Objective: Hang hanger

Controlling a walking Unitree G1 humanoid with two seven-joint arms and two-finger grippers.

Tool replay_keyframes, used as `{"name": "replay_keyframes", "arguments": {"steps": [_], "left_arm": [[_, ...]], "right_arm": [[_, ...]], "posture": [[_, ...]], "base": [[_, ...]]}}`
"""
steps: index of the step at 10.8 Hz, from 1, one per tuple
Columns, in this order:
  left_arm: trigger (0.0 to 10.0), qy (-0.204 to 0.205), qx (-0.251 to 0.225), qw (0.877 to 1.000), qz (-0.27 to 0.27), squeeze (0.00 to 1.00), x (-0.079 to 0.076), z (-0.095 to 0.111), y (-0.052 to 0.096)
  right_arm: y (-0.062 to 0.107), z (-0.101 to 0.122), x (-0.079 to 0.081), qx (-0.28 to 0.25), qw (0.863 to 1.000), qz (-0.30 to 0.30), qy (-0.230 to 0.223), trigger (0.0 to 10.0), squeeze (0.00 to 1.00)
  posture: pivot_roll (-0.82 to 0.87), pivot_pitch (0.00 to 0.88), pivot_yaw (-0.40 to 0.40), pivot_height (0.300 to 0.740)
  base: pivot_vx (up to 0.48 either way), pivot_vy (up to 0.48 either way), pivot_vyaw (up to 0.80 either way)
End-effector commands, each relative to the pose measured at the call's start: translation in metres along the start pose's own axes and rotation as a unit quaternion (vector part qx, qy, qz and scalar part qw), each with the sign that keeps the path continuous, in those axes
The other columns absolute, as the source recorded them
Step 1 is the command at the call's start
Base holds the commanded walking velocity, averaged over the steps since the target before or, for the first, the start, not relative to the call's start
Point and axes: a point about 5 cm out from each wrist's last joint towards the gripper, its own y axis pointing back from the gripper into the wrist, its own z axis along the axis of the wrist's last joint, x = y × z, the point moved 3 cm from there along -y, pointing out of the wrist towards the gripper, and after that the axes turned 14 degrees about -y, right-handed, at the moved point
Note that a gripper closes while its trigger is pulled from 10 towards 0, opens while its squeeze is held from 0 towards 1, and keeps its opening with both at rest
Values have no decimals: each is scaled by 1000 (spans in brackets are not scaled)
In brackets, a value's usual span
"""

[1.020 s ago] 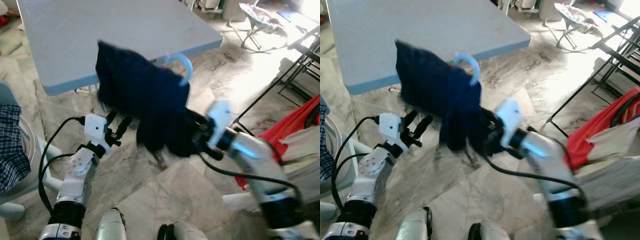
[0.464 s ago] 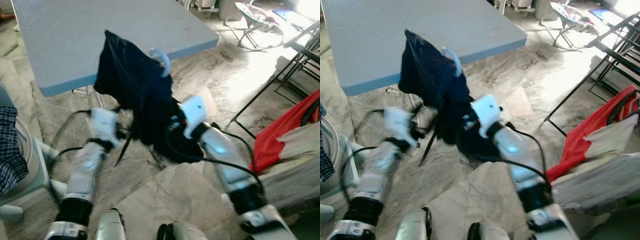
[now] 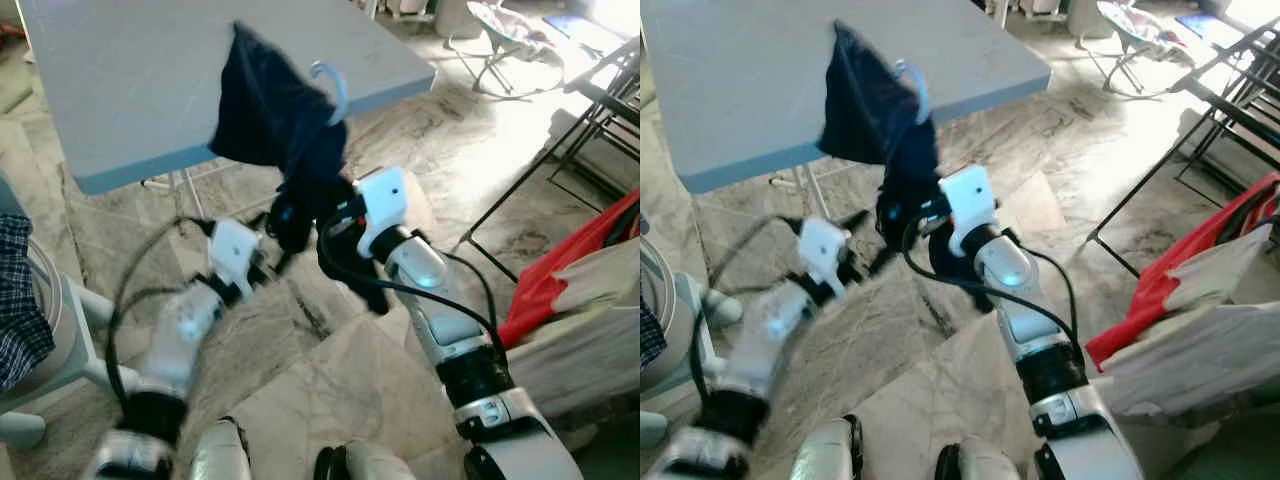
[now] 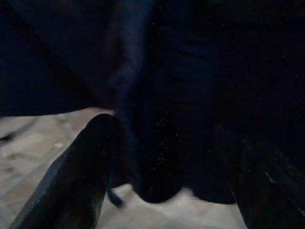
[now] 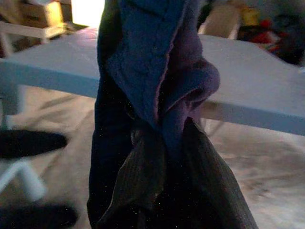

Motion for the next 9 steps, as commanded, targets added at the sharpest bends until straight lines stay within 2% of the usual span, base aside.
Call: {"name": "replay_keyframes", "arguments": {"steps": [1, 5, 6, 8, 9], "left_arm": [[10000, -8, 9, 1000, 6, 0, 2, -4, 0], [10000, -36, 19, 998, 50, 0, 20, -6, -11], [10000, -39, 20, 997, 69, 0, 28, -6, -11], [10000, -49, 20, 992, 113, 0, 50, -6, -6], [10000, -49, 21, 989, 138, 0, 61, -7, -1]], "right_arm": [[1, 14, 11, -24, 999, 35, -2, 10000, 0], [21, 10, 20, 14, 994, 106, -3, 10000, 0], [29, 8, 22, 37, 990, 136, 14, 10000, 0], [49, -1, 15, 78, 981, 169, 55, 10000, 0], [55, -6, 2, 95, 980, 151, 84, 10000, 0]], "posture": [[17, 131, -97, 740], [1, 118, -95, 740], [0, 114, -94, 740], [2, 109, -93, 740], [2, 109, -93, 740]], "base": [[0, 0, 0], [0, 0, 0], [0, 0, 0], [0, 0, 0], [0, 0, 0]]}}
